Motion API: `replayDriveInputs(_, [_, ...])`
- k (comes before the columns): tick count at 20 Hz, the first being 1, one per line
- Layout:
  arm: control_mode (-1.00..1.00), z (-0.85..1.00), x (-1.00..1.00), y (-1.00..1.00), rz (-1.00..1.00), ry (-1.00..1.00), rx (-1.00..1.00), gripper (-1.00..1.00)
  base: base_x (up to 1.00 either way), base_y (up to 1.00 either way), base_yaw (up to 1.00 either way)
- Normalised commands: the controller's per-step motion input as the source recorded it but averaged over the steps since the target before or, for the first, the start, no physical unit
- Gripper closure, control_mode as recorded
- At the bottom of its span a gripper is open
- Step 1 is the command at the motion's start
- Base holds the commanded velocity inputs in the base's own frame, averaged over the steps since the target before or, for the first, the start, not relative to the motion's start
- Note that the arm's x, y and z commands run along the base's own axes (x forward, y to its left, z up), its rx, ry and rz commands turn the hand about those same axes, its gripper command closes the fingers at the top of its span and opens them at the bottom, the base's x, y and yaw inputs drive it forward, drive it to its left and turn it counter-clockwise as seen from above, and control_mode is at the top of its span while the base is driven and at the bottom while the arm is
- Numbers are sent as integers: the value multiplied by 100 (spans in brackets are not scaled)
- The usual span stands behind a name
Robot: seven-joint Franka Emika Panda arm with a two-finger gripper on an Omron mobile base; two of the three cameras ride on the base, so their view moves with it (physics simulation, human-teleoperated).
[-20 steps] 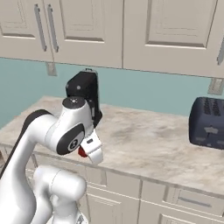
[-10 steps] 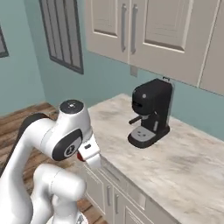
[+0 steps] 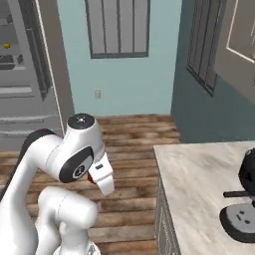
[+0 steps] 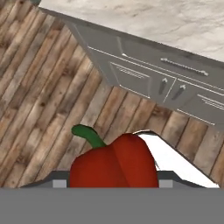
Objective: Place the bell pepper in the correct fridge rack based on whether it is a fruit or vegetable. Finally, close the fridge door.
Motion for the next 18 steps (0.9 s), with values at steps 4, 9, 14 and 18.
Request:
replayDriveInputs(4, [100, 0, 0, 0, 0, 0, 0, 100, 0, 0, 100])
replayDriveInputs(9, [100, 0, 0, 0, 0, 0, 0, 100, 0, -1, 100])
replayDriveInputs(14, [100, 0, 0, 0, 0, 0, 0, 100, 15, 2, 21])
replayDriveInputs(18, [100, 0, 0, 0, 0, 0, 0, 100, 98, 23, -2])
